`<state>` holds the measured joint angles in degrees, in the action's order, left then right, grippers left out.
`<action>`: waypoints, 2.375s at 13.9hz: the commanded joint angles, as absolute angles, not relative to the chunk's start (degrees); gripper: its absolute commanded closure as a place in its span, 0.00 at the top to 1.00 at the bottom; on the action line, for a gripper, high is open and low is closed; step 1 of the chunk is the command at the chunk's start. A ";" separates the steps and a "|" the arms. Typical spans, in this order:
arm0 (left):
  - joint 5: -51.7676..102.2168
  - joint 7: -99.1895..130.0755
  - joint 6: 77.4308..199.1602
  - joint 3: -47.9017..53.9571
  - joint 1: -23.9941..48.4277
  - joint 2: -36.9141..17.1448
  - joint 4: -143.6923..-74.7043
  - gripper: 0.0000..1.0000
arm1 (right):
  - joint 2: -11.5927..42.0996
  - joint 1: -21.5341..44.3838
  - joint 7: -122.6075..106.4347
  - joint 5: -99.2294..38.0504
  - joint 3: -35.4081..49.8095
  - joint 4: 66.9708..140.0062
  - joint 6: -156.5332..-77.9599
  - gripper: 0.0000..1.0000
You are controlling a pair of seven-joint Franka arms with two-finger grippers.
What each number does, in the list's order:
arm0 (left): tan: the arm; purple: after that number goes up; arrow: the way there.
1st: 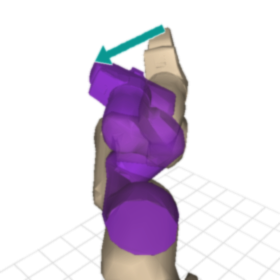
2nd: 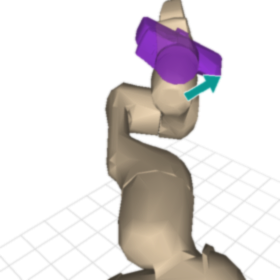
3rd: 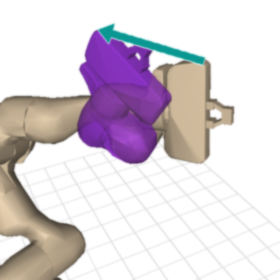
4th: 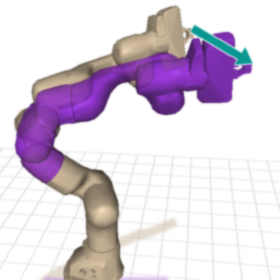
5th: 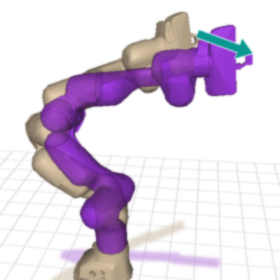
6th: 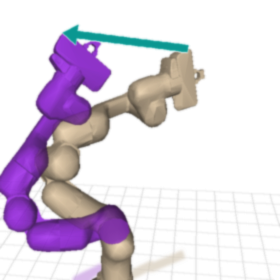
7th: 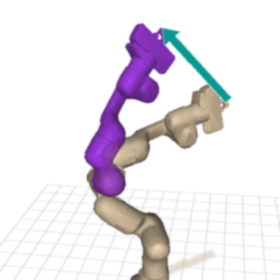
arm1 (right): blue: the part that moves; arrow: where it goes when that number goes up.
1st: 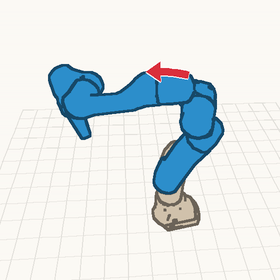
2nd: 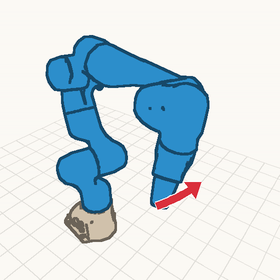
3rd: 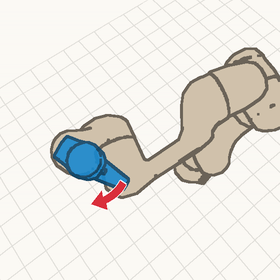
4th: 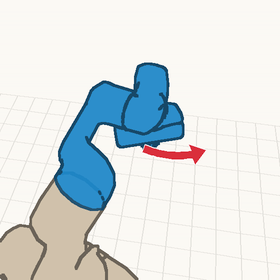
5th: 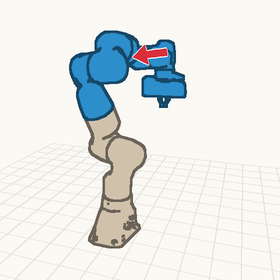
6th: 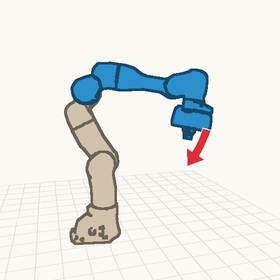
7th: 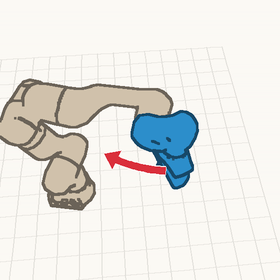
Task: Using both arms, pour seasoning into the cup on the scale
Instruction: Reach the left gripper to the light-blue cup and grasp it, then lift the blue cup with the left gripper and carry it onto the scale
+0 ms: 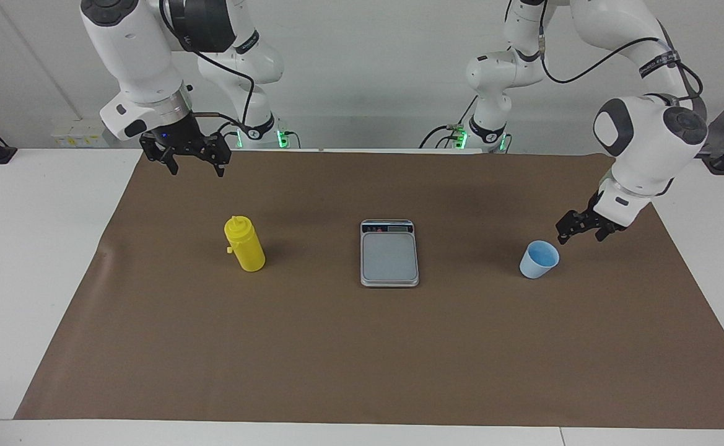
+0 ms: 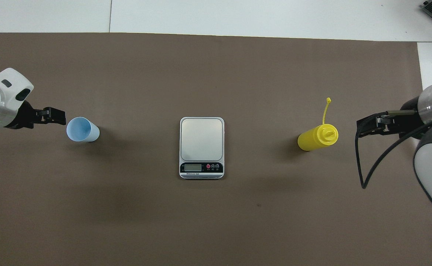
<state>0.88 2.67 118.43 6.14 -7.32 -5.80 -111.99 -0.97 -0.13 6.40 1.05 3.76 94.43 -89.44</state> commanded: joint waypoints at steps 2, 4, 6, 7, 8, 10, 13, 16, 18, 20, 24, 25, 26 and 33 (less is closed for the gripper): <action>1.49 7.03 127.68 6.59 -7.82 -3.08 -121.27 1.00 | -1.76 -0.53 5.27 1.05 4.04 95.19 -89.03 1.00; 1.49 7.47 129.63 6.59 -7.39 -4.65 -121.38 1.00 | -1.76 -0.62 5.27 1.05 3.96 95.19 -89.03 1.00; 1.49 7.65 131.48 6.59 -7.12 -6.41 -121.73 1.00 | -1.76 -0.62 5.27 1.05 4.04 95.19 -89.03 1.00; 1.49 7.65 131.75 6.59 -7.03 -7.03 -121.64 1.00 | -1.76 -0.62 5.27 1.05 4.04 95.19 -89.03 1.00; 1.49 7.56 131.92 6.59 -7.03 -7.55 -121.73 1.00 | -1.76 -0.53 5.27 1.05 4.04 95.19 -89.03 1.00; 1.49 7.73 133.41 6.59 -7.03 -9.13 -121.64 1.00 | -1.76 -0.62 5.27 1.05 4.04 95.19 -89.03 1.00; 1.49 9.31 133.16 6.59 -6.59 -9.49 -121.55 0.76 | -1.76 -0.62 5.27 1.05 4.04 95.19 -89.03 1.00; 1.49 8.97 132.80 6.59 -6.50 -9.49 -121.64 0.00 | -1.76 -0.53 5.27 1.05 3.96 95.19 -89.03 1.00; 1.49 8.96 132.63 6.59 -6.15 -9.49 -121.55 0.00 | -1.76 -0.53 5.27 1.05 3.96 95.19 -89.03 1.00; 1.49 8.96 131.32 6.59 -6.06 -9.75 -119.46 0.00 | -1.76 -0.62 5.27 1.05 3.96 95.19 -89.03 1.00; 1.67 9.05 122.54 6.77 -6.15 -11.69 -109.10 0.00 | -1.76 -0.61 5.27 1.05 3.96 95.19 -89.03 1.00; 3.24 9.14 119.65 6.85 -6.07 -11.78 -106.55 0.00 | -1.76 -0.53 5.27 1.05 3.96 95.19 -89.03 1.00; 5.25 9.40 116.75 6.94 -5.72 -11.69 -103.74 0.00 | -1.76 -0.61 5.27 1.05 4.04 95.19 -89.03 1.00; 6.15 24.50 106.87 7.12 6.04 -15.47 -90.09 0.00 | -1.76 -0.62 5.27 1.05 3.96 95.19 -89.03 1.00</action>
